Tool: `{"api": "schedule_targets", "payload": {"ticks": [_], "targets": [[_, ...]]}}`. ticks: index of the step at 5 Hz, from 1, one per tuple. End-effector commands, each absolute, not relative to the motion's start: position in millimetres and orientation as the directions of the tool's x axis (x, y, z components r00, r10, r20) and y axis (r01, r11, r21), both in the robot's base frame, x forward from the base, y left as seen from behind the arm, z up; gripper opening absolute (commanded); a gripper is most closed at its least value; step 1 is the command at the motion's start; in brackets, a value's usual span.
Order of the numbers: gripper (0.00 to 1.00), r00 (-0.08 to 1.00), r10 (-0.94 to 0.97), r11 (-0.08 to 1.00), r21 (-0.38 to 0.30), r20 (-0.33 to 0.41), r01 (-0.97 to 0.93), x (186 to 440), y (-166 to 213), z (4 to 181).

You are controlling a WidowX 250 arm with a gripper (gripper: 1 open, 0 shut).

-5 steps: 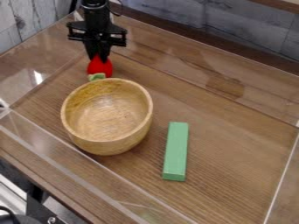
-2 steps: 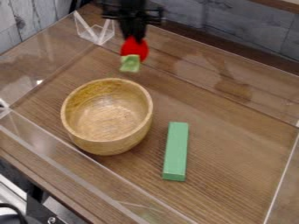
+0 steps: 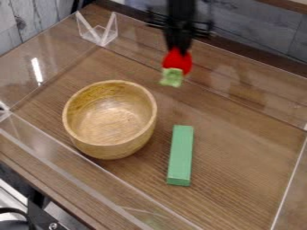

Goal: Move the red fruit to the right

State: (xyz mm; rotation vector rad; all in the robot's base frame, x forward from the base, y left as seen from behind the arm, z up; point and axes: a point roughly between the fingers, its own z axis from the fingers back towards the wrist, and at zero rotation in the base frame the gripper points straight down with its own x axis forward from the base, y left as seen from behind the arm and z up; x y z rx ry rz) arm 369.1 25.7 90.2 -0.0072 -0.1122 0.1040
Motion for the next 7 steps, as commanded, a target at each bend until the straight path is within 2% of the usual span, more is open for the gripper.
{"api": "schedule_targets", "payload": {"ticks": [1, 4, 7], "targets": [[0.0, 0.974, 0.096, 0.995, -0.004, 0.204, -0.098, 375, 13, 112.8], [0.0, 0.976, 0.088, 0.996, 0.014, 0.199, -0.093, 375, 14, 92.3], [0.0, 0.976, 0.089, 0.995, 0.025, 0.2, -0.096, 375, 21, 79.7]]}}
